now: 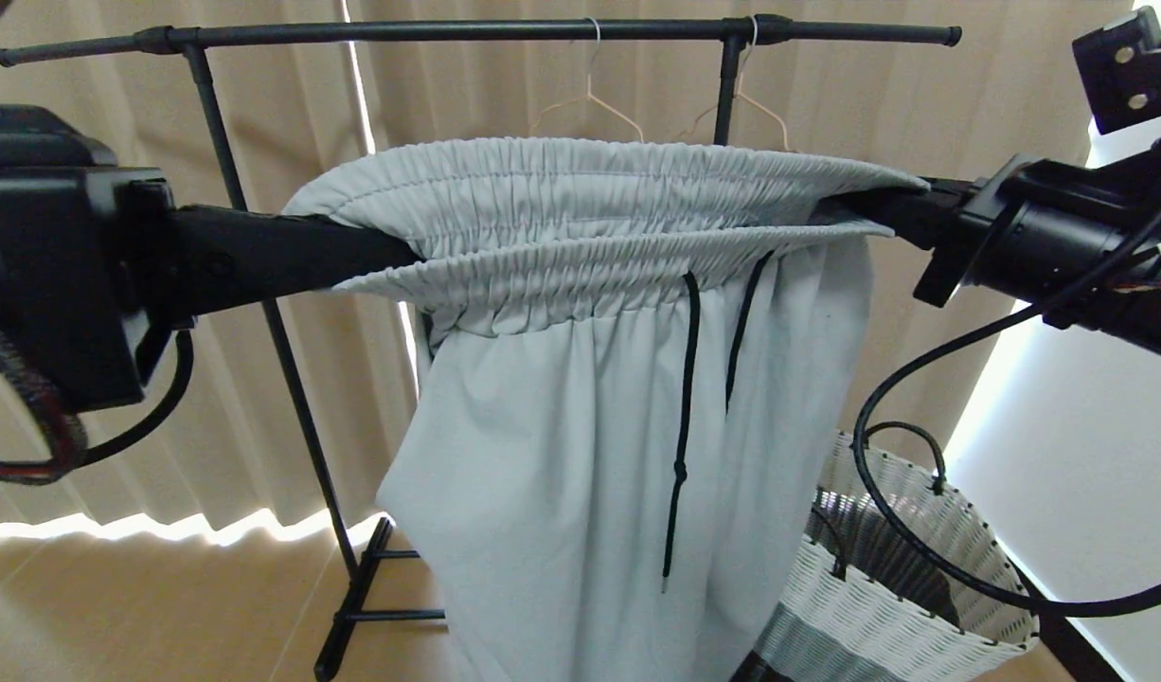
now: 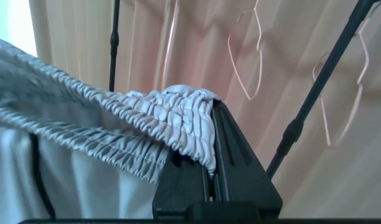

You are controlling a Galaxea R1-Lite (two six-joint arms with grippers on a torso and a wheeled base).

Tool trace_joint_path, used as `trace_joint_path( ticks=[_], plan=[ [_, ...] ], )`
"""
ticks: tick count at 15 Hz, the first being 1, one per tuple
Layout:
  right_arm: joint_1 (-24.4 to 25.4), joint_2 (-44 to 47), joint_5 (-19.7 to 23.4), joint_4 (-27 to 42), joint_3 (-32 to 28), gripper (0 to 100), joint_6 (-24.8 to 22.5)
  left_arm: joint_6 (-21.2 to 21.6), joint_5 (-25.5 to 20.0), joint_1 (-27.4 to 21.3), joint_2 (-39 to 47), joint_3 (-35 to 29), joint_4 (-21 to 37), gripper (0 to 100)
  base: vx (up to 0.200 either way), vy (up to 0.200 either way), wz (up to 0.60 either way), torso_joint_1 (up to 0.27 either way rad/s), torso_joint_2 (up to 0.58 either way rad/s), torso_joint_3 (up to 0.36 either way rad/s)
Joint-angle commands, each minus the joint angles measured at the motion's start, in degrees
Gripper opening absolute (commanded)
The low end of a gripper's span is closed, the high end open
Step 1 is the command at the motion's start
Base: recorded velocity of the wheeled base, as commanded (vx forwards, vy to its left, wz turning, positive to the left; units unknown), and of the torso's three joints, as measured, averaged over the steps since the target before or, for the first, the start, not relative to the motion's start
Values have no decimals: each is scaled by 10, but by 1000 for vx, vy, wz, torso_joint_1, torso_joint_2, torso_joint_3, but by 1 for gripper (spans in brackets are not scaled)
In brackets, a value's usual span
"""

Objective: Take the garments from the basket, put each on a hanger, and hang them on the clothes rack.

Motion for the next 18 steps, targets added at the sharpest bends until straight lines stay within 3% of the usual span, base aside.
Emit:
trace_joint_path(
  ticks=[1, 3, 5, 6, 8, 15, 16, 18],
  plan=[
    [1, 28, 0, -4, -5, 0, 0, 0, 0, -9, -15, 1, 0, 0, 0, 0, 0, 0, 0, 0],
    [1, 21, -3, -10, -2, 0, -1, 10, 6, -2, -1, -3, -5, 0, 0, 0, 0, 0, 0, 0],
    [0, -2, -5, -1, 2, 0, -2, 87, 74, 36, 31, -15, -15, 0, 0, 0, 0, 0, 0, 0],
    [-1, -12, -6, 3, 2, 0, -2, 104, 106, 39, 48, -21, -38, 0, 0, 0, 0, 0, 0, 0],
    [-2, -26, -6, 19, 3, 0, -2, 107, 127, 37, 65, -18, -73, 0, 0, 0, 0, 0, 0, 0],
    [-2, -31, -7, 18, 22, 0, -2, 108, 127, 39, 61, -7, -75, 0, 0, 0, 0, 0, 0, 0],
    [-2, -32, -7, 18, 25, 100, -2, 108, 128, 39, 59, -3, -75, 0, 0, 0, 0, 0, 0, 0],
    [-2, -34, -6, 18, 31, 100, -2, 108, 128, 40, 60, -3, -75, 0, 0, 0, 0, 0, 0, 0]
  ],
)
